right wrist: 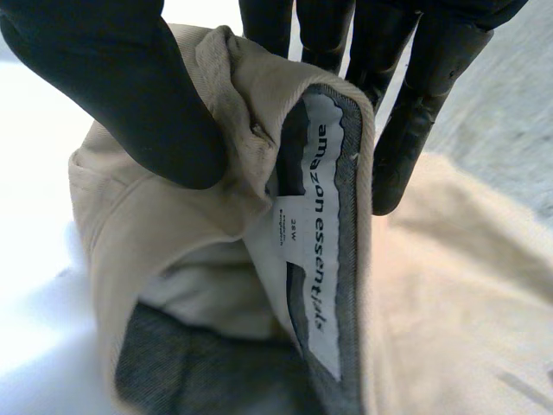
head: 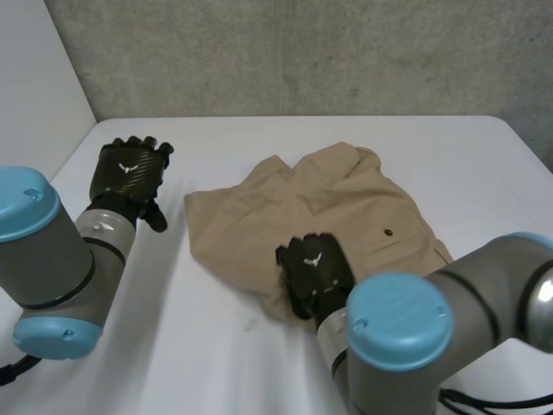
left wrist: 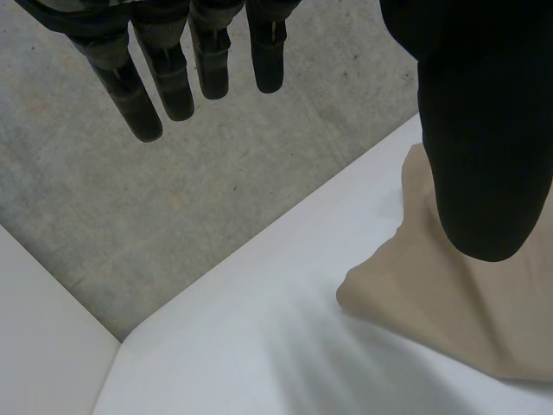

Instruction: Fold the shorts.

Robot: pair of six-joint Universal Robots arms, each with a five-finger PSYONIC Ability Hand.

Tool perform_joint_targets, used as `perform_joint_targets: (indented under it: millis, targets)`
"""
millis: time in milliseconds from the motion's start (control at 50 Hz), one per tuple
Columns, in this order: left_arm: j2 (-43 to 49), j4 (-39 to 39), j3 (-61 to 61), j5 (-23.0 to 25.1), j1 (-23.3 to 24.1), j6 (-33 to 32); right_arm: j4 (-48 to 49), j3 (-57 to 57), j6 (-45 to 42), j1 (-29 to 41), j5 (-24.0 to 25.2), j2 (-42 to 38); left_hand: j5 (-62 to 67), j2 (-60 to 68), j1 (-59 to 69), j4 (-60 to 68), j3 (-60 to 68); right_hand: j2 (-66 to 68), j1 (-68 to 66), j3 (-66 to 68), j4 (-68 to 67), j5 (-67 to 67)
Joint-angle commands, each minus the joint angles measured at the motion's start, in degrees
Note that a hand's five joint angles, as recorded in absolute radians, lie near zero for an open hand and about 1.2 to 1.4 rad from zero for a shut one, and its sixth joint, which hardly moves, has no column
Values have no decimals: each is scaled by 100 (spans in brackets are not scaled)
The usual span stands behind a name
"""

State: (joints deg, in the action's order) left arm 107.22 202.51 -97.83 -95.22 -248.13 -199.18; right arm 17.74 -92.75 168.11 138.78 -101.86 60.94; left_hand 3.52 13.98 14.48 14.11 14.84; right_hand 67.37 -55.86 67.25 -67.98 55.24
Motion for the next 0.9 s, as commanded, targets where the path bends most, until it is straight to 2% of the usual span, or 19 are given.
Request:
perform_joint_targets:
  millis: [20, 140, 260, 500, 680, 740, 840, 900]
  targets:
    - [9, -1, 9, 3, -25, -15, -86, -94, -15, -412, 254, 734, -78, -124, -174, -137, -210, 1263, -2414, 1275, -1202, 1476]
    - [140, 7, 36, 56, -112, -50, -227, -121, -226, -632, 536, 1498, -128, -175, -224, -188, -260, 1263, -2414, 1275, -1202, 1476]
    - [439, -1, 80, 74, -104, -24, -315, -112, -410, -686, 633, 1920, -145, -192, -241, -205, -277, 1263, -2414, 1275, -1202, 1476]
    - [1046, 25, 317, 47, -25, -33, -508, -121, -446, -694, 642, 2159, -145, -192, -241, -205, -277, 1263, -2414, 1275, -1202, 1476]
    - [1784, -71, 1002, 12, 133, -6, -552, -103, -437, -703, 642, 2431, 73, 26, -23, 13, -59, 1263, -2414, 1275, -1202, 1476]
    - [1925, -116, 1169, 12, 230, 2, -552, -103, -428, -712, 642, 2563, 912, 865, 815, 852, 780, 1263, -2414, 1275, -1202, 1476]
    - [1978, -116, 1257, 38, 344, 81, -587, -129, -437, -712, 633, 2660, 4371, 4324, 4274, 4311, 4239, 1263, -2414, 1275, -1202, 1476]
    - [1987, -89, 1257, 30, 432, 134, -605, -112, -446, -721, 615, 2739, 5971, 5924, 5874, 5911, 5839, 1263, -2414, 1275, -1202, 1476]
